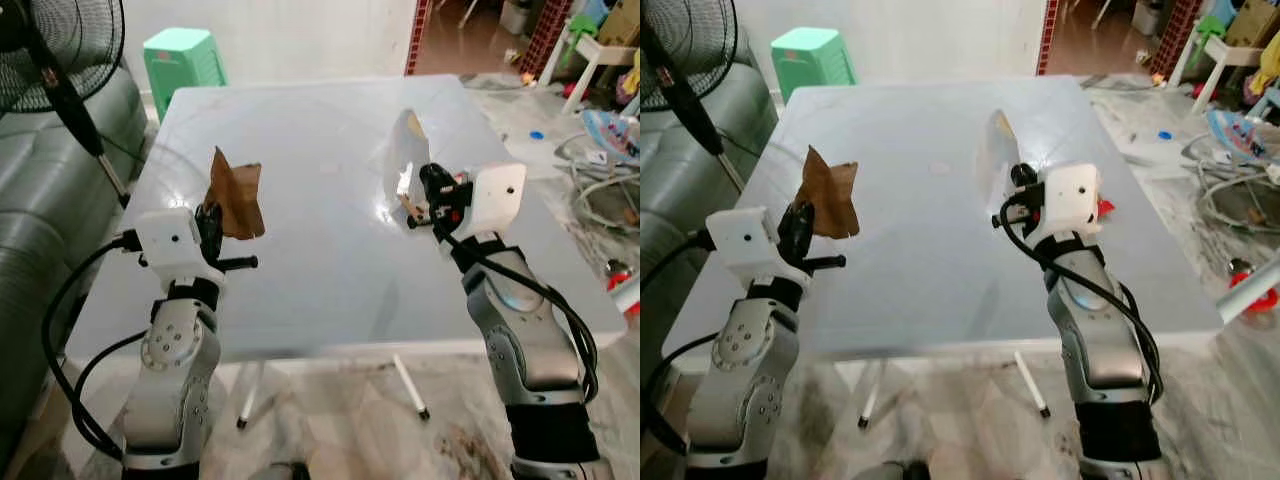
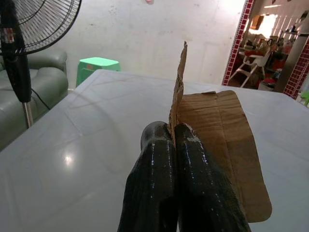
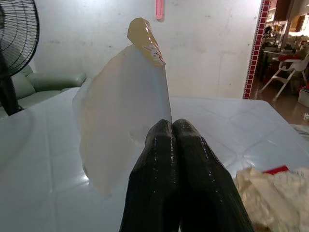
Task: Picking trash to rubbish bin
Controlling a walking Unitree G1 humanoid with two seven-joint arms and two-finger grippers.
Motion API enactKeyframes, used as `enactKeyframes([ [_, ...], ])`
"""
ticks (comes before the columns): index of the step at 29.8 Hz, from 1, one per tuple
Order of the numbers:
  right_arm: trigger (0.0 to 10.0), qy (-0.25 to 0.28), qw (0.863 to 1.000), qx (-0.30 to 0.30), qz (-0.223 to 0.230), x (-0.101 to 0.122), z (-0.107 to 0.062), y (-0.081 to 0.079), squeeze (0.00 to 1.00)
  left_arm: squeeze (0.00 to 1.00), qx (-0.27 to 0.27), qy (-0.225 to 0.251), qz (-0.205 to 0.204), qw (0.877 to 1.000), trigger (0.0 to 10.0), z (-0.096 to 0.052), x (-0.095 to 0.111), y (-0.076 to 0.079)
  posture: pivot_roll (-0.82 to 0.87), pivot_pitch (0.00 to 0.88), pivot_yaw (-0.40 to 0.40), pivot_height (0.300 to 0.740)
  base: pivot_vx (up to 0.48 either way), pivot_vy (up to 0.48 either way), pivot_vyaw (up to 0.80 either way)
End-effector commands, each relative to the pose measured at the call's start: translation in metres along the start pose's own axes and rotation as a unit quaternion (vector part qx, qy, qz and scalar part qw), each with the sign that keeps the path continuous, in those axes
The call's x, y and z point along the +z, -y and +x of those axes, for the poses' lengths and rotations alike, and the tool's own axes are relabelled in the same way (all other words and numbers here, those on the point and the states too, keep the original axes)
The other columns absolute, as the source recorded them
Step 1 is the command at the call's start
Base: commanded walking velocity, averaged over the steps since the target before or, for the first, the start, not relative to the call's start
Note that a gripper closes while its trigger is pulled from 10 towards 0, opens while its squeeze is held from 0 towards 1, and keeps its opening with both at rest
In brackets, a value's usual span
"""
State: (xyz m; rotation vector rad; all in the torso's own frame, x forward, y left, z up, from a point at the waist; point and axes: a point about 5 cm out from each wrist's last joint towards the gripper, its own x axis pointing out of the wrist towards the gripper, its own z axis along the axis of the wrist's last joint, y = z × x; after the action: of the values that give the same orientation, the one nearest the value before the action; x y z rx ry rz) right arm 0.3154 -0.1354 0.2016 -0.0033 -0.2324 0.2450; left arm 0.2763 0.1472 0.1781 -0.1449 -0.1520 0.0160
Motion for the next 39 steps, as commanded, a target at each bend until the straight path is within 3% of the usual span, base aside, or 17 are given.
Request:
enactKeyframes([
  [1, 0.0, -0.002, 1.0, -0.003, 0.0, -0.0006, -0.0004, 0.0012, 0.0, 0.0, -0.005, 0.004, -0.002, 1.0, 0.0, -0.0008, 0.0035, 0.0011, 0.03, 0.022, 0.01, 0.74, -0.281, 0.0, 0.0],
  [22, 0.0, -0.002, 1.0, -0.01, -0.001, -0.001, -0.0001, 0.0026, 0.0, 0.0, -0.011, 0.001, -0.005, 1.0, 0.0, 0.0002, 0.0035, 0.0021, 0.03, 0.019, 0.014, 0.74, -0.293, 0.0, 0.0],
  [39, 0.0, -0.004, 0.999, -0.032, -0.013, -0.0014, 0.0003, 0.0098, 0.0, 0.0, -0.014, 0.014, -0.011, 1.0, 0.0, 0.0039, 0.007, 0.0003, 0.02, 0.019, 0.017, 0.74, 0.0, 0.0, 0.0],
])
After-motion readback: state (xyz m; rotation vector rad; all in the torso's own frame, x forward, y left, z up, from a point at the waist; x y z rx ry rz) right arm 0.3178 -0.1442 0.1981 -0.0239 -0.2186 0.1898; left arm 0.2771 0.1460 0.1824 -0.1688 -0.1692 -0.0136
